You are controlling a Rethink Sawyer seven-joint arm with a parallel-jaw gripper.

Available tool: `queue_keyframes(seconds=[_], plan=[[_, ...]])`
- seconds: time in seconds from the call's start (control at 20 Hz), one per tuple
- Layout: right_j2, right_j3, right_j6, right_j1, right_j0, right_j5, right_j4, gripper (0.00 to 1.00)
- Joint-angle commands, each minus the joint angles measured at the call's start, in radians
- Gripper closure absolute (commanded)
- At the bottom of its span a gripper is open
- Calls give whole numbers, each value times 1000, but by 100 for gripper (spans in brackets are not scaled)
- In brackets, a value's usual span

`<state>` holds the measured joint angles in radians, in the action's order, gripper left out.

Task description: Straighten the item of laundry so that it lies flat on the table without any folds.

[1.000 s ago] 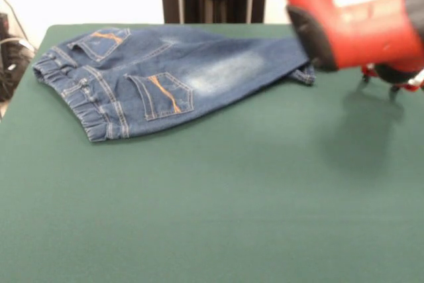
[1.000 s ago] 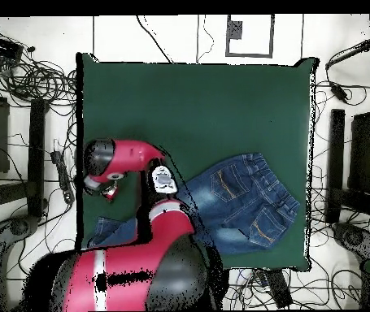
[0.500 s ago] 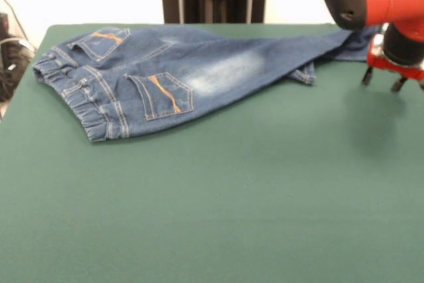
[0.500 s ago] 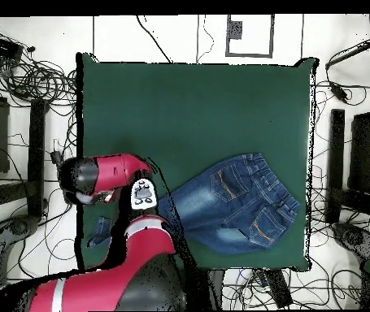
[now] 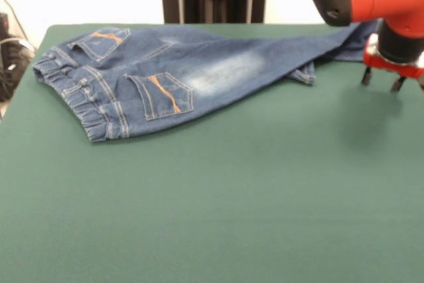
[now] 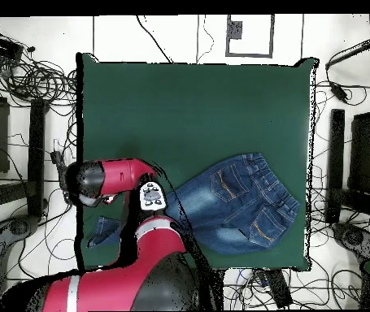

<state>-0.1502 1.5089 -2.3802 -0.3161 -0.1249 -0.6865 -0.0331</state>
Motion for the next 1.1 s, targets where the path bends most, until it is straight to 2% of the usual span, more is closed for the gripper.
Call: queue_keyframes(seconds=[0.05,0.2,0.3,0.45,0.75,0.9,0.95,1.1], plan=[[205,-115,-165,254,-13,495,165,0],[154,-128,-99,288,39,484,159,0],[180,-161,-115,321,24,469,157,0],[144,-162,-105,353,60,485,138,0],[184,-182,-202,395,27,624,121,0],[177,-204,-174,405,32,575,126,0],[181,-207,-179,407,26,595,130,0],[268,-252,-228,418,-52,562,142,0]])
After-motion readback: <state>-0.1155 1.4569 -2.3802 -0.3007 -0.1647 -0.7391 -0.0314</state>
